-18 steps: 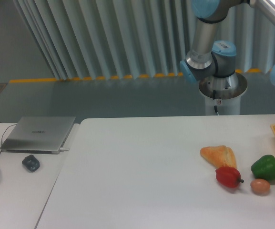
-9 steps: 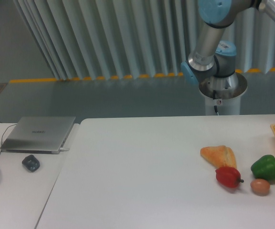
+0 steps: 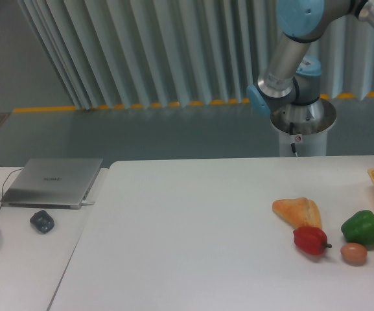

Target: Place the yellow pepper on the table

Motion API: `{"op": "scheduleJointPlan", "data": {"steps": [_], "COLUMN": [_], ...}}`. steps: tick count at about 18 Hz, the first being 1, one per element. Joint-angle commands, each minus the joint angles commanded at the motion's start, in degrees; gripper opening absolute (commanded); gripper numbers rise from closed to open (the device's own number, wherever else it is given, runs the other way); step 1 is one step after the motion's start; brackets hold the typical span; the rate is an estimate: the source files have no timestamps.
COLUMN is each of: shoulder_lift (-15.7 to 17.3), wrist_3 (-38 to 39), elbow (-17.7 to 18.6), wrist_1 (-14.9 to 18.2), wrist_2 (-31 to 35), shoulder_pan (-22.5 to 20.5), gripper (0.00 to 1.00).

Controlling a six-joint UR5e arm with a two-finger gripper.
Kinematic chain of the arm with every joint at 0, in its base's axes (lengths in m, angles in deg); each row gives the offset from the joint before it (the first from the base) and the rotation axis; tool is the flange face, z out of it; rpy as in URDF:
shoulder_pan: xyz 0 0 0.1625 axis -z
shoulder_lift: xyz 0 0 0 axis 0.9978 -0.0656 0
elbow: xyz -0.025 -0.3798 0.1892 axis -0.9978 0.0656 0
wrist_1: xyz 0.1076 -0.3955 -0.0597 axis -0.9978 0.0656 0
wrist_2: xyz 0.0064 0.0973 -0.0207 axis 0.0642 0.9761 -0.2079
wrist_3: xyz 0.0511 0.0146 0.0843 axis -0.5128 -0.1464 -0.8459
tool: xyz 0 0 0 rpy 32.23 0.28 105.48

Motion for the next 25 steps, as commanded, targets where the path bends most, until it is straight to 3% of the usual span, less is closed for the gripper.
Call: {"op": "scheduleJointPlan", "data": {"steps": [19, 22, 24, 25], "shoulder_lift": [0.1, 0.2, 0.4, 0.5], "wrist_3": [-2.6, -2.6, -2.6, -2.6], "elbow": [2.2, 2.2, 2.2, 2.2], "wrist_1": [0.2, 0.2, 0.4, 0.5], "wrist_2": [-2.0, -1.9, -1.8, -1.8], "shoulder_pan": [-2.5, -2.4, -2.4, -2.4], "gripper": [1.00, 0.83, 0.61, 0.58]}}
